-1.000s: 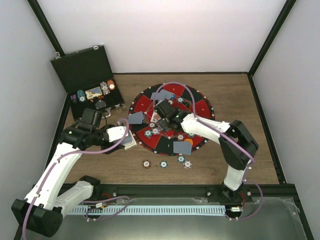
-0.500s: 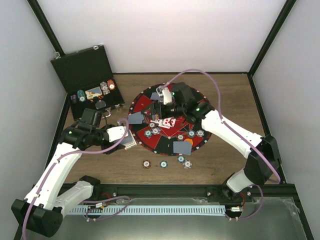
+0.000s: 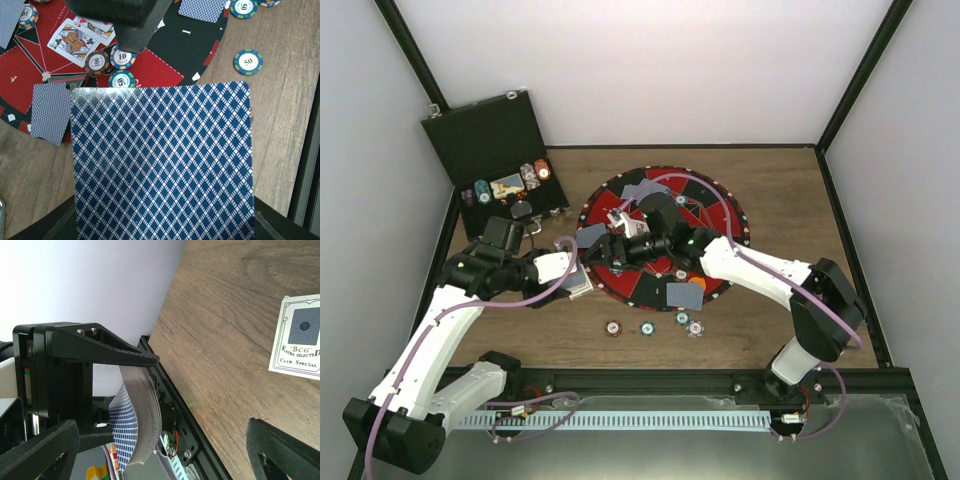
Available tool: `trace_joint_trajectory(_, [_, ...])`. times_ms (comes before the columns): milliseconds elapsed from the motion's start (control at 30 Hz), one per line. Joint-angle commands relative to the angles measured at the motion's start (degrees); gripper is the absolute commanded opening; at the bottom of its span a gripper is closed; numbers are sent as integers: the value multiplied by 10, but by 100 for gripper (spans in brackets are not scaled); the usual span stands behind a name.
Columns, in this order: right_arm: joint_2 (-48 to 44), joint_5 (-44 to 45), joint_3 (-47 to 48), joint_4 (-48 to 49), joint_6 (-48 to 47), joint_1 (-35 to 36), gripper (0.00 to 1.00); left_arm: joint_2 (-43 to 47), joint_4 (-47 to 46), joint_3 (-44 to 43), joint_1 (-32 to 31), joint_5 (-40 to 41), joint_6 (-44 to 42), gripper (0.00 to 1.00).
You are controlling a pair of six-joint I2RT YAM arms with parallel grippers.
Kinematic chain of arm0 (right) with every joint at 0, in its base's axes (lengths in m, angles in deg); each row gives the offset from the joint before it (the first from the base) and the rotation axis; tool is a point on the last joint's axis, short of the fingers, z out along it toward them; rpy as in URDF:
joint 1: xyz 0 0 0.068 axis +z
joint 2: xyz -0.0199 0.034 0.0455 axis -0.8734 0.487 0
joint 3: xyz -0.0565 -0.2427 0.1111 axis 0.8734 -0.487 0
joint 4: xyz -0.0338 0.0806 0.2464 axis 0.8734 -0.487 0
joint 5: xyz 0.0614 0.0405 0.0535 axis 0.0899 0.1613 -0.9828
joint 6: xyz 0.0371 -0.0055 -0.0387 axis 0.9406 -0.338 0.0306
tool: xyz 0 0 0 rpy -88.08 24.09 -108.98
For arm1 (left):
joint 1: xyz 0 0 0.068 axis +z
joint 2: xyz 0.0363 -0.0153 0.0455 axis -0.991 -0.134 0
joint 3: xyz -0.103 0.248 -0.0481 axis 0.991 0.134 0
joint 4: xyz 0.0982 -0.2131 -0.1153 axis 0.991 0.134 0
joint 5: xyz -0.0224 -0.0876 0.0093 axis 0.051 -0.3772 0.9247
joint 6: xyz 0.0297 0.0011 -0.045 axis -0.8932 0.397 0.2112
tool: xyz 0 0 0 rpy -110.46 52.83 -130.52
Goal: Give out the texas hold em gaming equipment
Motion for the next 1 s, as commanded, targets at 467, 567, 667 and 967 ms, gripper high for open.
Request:
trace_joint_trajectory(467, [87, -61, 21, 114, 83, 40, 87, 4, -11, -15, -1, -15, -5, 19])
trace_joint_trajectory(567, [108, -73, 32, 132, 96, 49, 87, 4, -12, -14, -2, -15, -6, 19])
trace_joint_trajectory(667, [129, -83, 43, 143, 105, 53, 86, 4, -12, -13, -2, -15, -6, 19])
trace_joint_trajectory(967, [147, -80, 40, 137, 109, 36, 83, 9, -7, -15, -2, -13, -9, 19])
